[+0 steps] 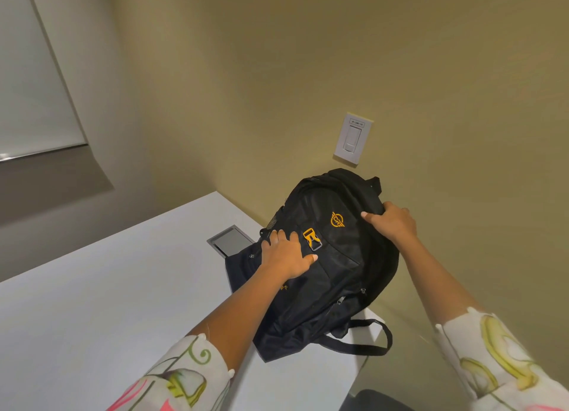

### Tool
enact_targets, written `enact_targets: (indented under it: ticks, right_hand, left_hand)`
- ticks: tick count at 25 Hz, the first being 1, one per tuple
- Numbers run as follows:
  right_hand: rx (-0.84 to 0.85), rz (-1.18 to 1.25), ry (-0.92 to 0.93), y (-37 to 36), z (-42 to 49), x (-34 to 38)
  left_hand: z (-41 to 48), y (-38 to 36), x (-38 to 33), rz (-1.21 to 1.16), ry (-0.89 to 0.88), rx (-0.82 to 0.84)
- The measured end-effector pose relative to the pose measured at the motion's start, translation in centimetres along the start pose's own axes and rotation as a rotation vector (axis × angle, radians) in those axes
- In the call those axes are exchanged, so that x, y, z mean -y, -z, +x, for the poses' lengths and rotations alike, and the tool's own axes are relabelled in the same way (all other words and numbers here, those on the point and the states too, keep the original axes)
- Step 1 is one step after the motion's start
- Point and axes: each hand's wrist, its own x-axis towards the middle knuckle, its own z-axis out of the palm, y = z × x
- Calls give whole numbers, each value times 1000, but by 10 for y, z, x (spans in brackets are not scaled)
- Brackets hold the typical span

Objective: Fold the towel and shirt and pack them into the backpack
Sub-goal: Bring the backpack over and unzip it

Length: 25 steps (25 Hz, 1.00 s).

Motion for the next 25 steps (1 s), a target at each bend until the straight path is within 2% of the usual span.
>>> enact_targets:
  ticks: [7,13,16,18,25]
  right_hand:
    - [74,14,46,13,-38,33]
    - [148,155,45,15,-85,49]
    - [209,313,44,6,-109,59]
    - [255,398,27,1,-126,68]
    - [463,713,-70,-18,-203,97]
  left_hand:
    - [-13,4,-20,-158,-119,-25]
    - [-31,9,-20,-395,-182,-25]
    - [-48,14,-10,-815,-108,23]
    - [-55,19,2,-994,-55,21]
    - [-89,18,69,-1033,72,89]
